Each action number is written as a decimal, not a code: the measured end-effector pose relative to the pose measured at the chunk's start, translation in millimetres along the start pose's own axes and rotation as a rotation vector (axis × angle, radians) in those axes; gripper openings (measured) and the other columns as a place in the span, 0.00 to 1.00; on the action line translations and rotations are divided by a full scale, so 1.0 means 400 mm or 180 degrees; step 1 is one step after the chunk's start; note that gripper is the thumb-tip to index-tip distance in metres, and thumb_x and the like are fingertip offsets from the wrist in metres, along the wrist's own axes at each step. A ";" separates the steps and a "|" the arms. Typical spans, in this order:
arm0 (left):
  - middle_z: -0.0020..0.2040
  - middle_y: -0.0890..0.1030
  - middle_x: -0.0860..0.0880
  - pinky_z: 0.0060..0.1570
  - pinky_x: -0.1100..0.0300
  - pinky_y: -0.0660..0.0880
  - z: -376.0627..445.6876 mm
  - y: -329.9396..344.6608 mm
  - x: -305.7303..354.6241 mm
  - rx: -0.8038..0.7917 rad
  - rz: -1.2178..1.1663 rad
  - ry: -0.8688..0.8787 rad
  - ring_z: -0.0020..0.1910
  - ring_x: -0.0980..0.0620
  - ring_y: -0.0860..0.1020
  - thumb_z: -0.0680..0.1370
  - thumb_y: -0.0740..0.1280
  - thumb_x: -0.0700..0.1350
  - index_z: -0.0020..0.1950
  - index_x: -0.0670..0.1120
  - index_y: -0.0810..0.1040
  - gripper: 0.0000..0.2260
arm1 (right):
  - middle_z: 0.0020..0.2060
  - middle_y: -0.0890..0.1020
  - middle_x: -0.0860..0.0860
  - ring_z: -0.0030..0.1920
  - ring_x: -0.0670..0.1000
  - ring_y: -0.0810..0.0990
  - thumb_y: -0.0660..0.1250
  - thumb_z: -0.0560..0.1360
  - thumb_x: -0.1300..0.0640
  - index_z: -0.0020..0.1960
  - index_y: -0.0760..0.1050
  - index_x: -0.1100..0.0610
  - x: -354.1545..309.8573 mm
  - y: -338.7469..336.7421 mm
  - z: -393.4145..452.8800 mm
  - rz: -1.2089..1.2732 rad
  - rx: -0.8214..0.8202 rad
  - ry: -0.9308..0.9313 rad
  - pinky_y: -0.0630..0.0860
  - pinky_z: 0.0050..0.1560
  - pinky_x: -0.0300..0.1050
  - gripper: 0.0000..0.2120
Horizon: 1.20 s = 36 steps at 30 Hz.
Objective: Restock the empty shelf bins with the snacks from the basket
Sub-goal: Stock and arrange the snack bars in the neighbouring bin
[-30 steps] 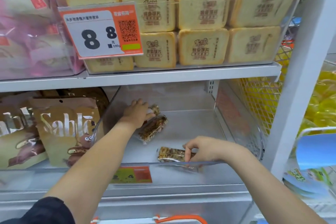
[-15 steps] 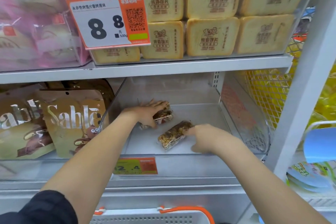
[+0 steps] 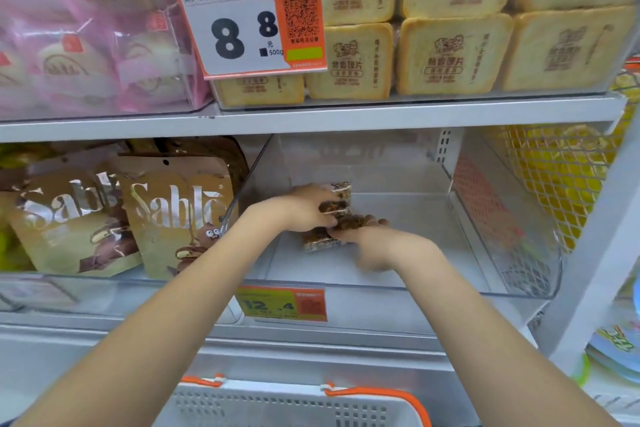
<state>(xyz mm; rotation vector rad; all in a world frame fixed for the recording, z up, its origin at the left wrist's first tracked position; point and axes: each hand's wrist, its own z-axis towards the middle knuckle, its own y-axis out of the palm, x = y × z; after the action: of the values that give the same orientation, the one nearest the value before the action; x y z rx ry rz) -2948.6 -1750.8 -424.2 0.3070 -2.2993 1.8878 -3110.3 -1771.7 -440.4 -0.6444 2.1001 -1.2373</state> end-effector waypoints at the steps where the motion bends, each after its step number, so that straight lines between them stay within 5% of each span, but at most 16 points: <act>1: 0.70 0.70 0.48 0.66 0.54 0.66 -0.024 0.010 0.007 -0.0116 -0.0079 0.0129 0.67 0.46 0.69 0.77 0.67 0.46 0.72 0.49 0.68 0.24 | 0.76 0.54 0.54 0.73 0.60 0.57 0.52 0.77 0.66 0.73 0.48 0.32 -0.003 0.000 0.002 0.0100 0.0007 -0.0095 0.61 0.71 0.49 0.37; 6: 0.69 0.72 0.46 0.65 0.53 0.68 -0.082 0.045 -0.014 -0.0225 0.0374 -0.0026 0.65 0.45 0.71 0.78 0.64 0.44 0.71 0.50 0.69 0.21 | 0.70 0.70 0.50 0.67 0.54 0.70 0.54 0.76 0.69 0.71 0.68 0.48 0.003 -0.024 -0.052 0.0332 0.0487 -0.0249 0.65 0.63 0.39 0.28; 10: 0.69 0.72 0.49 0.66 0.52 0.68 -0.189 0.021 0.040 0.0641 0.0289 0.0083 0.67 0.49 0.69 0.79 0.62 0.41 0.68 0.50 0.73 0.18 | 0.53 0.82 0.49 0.53 0.50 0.80 0.58 0.77 0.64 0.55 0.80 0.49 0.015 -0.056 -0.217 0.0576 0.1725 -0.0380 0.70 0.51 0.35 0.17; 12: 0.65 0.74 0.51 0.63 0.51 0.70 -0.282 0.053 0.076 0.1426 0.0073 0.0532 0.65 0.50 0.70 0.78 0.62 0.38 0.64 0.50 0.76 0.16 | 0.41 0.83 0.47 0.40 0.46 0.80 0.62 0.75 0.63 0.46 0.80 0.47 -0.001 -0.045 -0.327 0.0849 0.1938 -0.0573 0.73 0.40 0.35 0.14; 14: 0.60 0.77 0.47 0.60 0.55 0.70 -0.365 0.111 0.101 0.2263 -0.0116 0.1061 0.61 0.48 0.72 0.76 0.62 0.34 0.58 0.45 0.79 0.14 | 0.34 0.82 0.49 0.33 0.46 0.79 0.63 0.73 0.65 0.42 0.80 0.51 -0.026 0.000 -0.402 0.1553 0.1470 -0.0791 0.72 0.30 0.35 0.12; 17: 0.51 0.80 0.42 0.51 0.53 0.71 -0.446 0.263 0.105 0.2865 0.0340 0.1360 0.52 0.43 0.74 0.73 0.61 0.32 0.49 0.39 0.80 0.10 | 0.40 0.81 0.55 0.33 0.49 0.80 0.62 0.74 0.65 0.50 0.78 0.54 -0.040 0.155 -0.411 0.1670 -0.0066 -0.0489 0.76 0.25 0.42 0.10; 20: 0.51 0.80 0.44 0.46 0.52 0.71 -0.490 0.486 0.078 0.2104 0.0585 0.0921 0.52 0.43 0.74 0.73 0.59 0.38 0.51 0.43 0.76 0.10 | 0.48 0.74 0.52 0.33 0.47 0.75 0.64 0.77 0.58 0.68 0.68 0.51 -0.016 0.379 -0.380 0.0753 -0.1194 0.0075 0.80 0.37 0.47 0.20; 23: 0.66 0.70 0.46 0.60 0.51 0.69 -0.552 0.725 0.052 0.0158 -0.0037 -0.0482 0.66 0.44 0.66 0.77 0.61 0.45 0.68 0.48 0.66 0.19 | 0.49 0.75 0.51 0.36 0.48 0.75 0.67 0.75 0.57 0.76 0.54 0.52 0.001 0.588 -0.377 0.0859 -0.1647 0.0480 0.79 0.39 0.48 0.34; 25: 0.73 0.60 0.46 0.66 0.47 0.65 -0.606 0.852 0.033 -0.0972 -0.0079 -0.0946 0.72 0.41 0.58 0.77 0.64 0.50 0.75 0.51 0.56 0.29 | 0.65 0.70 0.55 0.55 0.54 0.77 0.70 0.73 0.54 0.77 0.47 0.52 -0.013 0.702 -0.372 0.0642 -0.1651 0.0566 0.76 0.49 0.47 0.42; 27: 0.76 0.51 0.45 0.68 0.42 0.63 -0.657 0.938 0.016 -0.1712 -0.0034 -0.1051 0.75 0.38 0.50 0.77 0.65 0.51 0.77 0.53 0.51 0.33 | 0.75 0.51 0.61 0.69 0.61 0.67 0.73 0.71 0.48 0.78 0.41 0.48 -0.040 0.785 -0.359 0.0357 -0.1638 0.0639 0.72 0.60 0.50 0.49; 30: 0.78 0.39 0.46 0.70 0.38 0.57 -0.696 0.994 -0.013 -0.1996 -0.0281 -0.1143 0.75 0.35 0.38 0.75 0.67 0.57 0.78 0.55 0.49 0.37 | 0.73 0.29 0.56 0.69 0.65 0.65 0.75 0.69 0.48 0.77 0.39 0.43 -0.070 0.872 -0.334 0.0081 -0.1771 0.0795 0.76 0.57 0.53 0.52; 33: 0.76 0.35 0.44 0.72 0.40 0.52 -0.696 0.985 -0.029 -0.1738 -0.0521 -0.1354 0.74 0.33 0.38 0.71 0.71 0.58 0.77 0.57 0.45 0.45 | 0.74 0.31 0.55 0.68 0.63 0.67 0.73 0.72 0.59 0.77 0.46 0.47 -0.073 0.903 -0.313 -0.0119 -0.1568 0.0937 0.76 0.53 0.51 0.46; 36: 0.76 0.41 0.42 0.71 0.43 0.56 -0.690 0.975 -0.049 -0.1589 -0.1029 -0.1866 0.74 0.34 0.49 0.63 0.78 0.57 0.76 0.56 0.50 0.51 | 0.76 0.38 0.58 0.66 0.59 0.72 0.63 0.75 0.66 0.78 0.46 0.56 -0.075 0.899 -0.302 -0.0337 -0.1425 0.1097 0.75 0.53 0.48 0.37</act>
<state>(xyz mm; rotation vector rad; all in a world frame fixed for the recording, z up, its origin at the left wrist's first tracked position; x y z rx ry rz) -3031.4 -1406.2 -745.0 1.1969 -2.7430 1.1133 -3211.6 -1519.9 -707.1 -0.7862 2.7012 -0.9882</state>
